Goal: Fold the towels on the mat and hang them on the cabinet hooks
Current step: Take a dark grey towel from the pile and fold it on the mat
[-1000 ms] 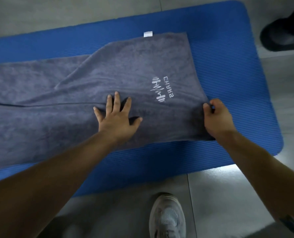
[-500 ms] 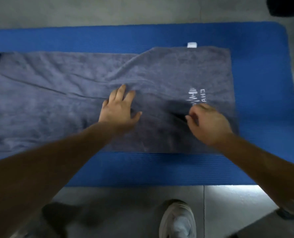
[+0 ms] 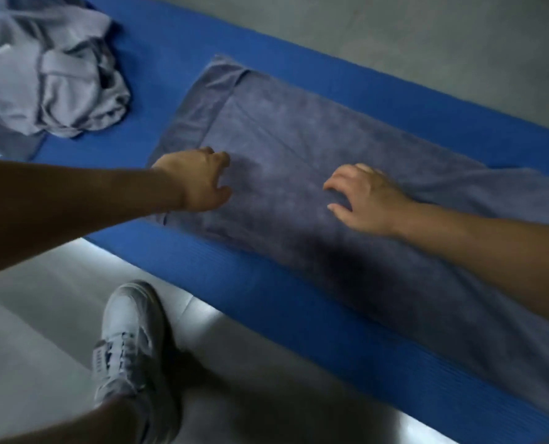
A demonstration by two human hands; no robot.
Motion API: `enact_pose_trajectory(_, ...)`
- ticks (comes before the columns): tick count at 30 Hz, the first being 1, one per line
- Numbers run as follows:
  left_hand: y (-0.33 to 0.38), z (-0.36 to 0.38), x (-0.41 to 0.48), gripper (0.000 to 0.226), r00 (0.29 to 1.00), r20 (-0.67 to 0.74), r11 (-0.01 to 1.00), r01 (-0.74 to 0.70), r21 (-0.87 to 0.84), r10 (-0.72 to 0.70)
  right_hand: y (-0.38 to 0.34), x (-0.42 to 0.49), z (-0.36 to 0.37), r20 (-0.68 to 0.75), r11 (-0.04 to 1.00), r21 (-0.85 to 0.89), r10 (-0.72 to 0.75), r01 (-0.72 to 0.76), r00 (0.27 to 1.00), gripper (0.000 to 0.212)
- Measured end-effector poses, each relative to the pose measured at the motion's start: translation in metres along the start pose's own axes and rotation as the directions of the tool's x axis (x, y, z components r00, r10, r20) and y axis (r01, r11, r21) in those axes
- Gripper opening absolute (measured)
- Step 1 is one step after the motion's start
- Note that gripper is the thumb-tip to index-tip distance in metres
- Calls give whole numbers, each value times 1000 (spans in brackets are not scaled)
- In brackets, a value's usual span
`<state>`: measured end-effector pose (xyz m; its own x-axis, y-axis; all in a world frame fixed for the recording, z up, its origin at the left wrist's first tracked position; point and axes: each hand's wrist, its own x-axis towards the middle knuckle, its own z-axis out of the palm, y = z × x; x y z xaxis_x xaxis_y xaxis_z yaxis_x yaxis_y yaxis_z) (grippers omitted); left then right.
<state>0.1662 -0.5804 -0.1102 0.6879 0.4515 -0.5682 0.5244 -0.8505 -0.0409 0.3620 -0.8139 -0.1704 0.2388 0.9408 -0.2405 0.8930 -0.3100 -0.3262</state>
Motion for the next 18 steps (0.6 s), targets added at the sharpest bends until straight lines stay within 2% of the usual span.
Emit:
enact_pose_trajectory(2,-39,4,-3,59,996,-38,990,79,-114,-83,-29,41,-9,65,1000,18,-1,0,998,48)
enact_pose_trajectory(5,-88,25,-1,54,966,-77,916,205,-345,-246,-63,95,-25,109,997,57,48,-54,993,38)
enact_pose_trajectory(8,-124,66,-4,53,938,7,861,321,-393,-347,-89,151,-38,79,993,104,54,-62,995,37)
enact_pose_trajectory(10,-140,91,-7,56,921,48,829,370,-419,-387,-97,199,-42,38,981,154,115,-119,993,36)
enact_pose_trajectory(12,-150,108,-10,56,913,25,797,368,-480,-406,-98,251,-41,-37,937,288,218,-198,975,33)
enact_pose_trajectory(15,-167,121,-12,43,919,2,744,321,-587,-394,-93,319,-33,-60,803,496,412,-331,909,30)
enact_pose_trajectory(18,-183,128,-14,36,932,52,748,321,-580,-360,-86,362,-24,-57,789,461,482,-405,874,35)
